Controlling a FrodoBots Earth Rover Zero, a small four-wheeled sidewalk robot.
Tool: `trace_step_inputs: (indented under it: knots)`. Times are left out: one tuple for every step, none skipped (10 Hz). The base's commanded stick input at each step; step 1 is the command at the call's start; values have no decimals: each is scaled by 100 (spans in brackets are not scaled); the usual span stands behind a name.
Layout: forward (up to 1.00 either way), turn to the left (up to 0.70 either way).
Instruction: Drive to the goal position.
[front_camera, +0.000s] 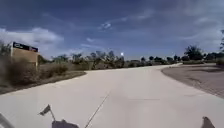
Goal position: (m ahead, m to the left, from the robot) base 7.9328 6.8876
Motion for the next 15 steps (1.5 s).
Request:
trace_step_inputs:
  knots:
    - [85,0]
    - [85,0]
    - [85,0]
    - [85,-32]
    - [85,-34]
    - [85,-34]
    - [85,-34]
    - [85,-34]
    - [85,-32]
    - [85,-9]
    - [85,0]
    - [85,0]
    - [85,0]
    - [85,0]
    - [85,0]
